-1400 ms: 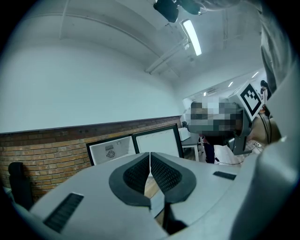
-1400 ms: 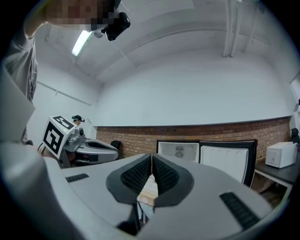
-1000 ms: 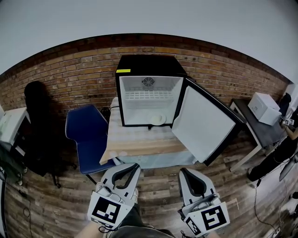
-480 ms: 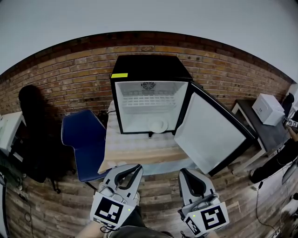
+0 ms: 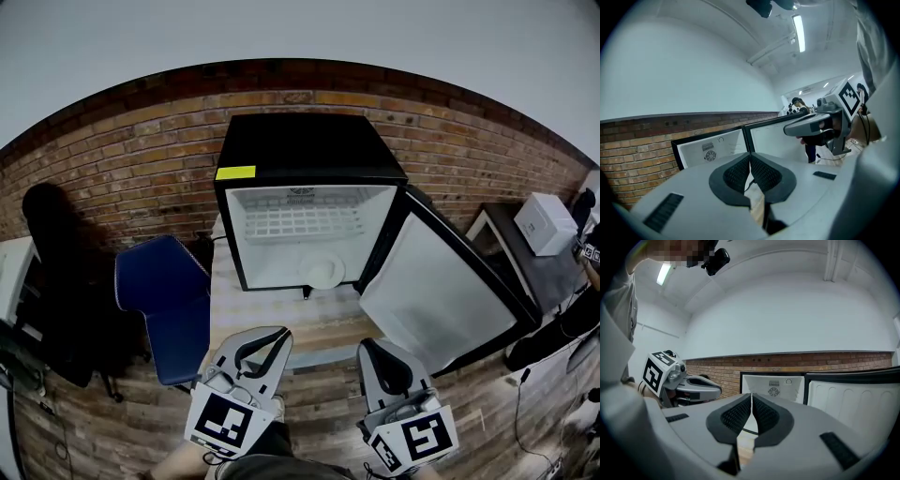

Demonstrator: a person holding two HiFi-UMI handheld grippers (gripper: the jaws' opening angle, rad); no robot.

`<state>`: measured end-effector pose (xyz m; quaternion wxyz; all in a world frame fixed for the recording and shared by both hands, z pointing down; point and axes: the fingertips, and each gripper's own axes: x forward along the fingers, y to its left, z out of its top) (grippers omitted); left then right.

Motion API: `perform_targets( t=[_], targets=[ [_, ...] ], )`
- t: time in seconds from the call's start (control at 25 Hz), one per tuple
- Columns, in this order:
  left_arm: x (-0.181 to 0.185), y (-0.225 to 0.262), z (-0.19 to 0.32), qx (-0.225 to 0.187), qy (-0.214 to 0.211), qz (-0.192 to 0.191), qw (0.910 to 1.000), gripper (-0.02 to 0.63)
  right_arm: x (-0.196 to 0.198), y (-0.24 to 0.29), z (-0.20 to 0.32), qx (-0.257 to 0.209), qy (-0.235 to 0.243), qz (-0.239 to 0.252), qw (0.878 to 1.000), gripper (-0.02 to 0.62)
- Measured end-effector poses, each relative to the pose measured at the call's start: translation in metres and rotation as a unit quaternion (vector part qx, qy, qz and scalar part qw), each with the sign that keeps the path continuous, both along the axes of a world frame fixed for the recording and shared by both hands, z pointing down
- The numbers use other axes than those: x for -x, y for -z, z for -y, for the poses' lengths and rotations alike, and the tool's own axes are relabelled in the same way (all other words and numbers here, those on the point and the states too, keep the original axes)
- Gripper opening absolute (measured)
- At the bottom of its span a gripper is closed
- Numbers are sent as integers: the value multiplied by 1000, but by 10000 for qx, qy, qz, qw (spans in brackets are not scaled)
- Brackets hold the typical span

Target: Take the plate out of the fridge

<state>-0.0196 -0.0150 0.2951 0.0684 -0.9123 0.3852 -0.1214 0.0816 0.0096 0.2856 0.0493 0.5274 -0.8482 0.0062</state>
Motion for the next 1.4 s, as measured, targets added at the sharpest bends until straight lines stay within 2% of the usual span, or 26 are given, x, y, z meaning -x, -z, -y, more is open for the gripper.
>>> perform_targets(
  t=[0.64,1.12,1.4],
  targets=[
    [27,0,132,22,-344,56,9994,21,29,2,123,150,-432,-39,9989,32],
    [26,-6,172,72,-408,15,9991,21,19,-4,171,247,-718,-90,9971,32],
    [16,-9,187,164,-197,1,9997,21,2,-14,192,372,-695,282,9965,34]
  ],
)
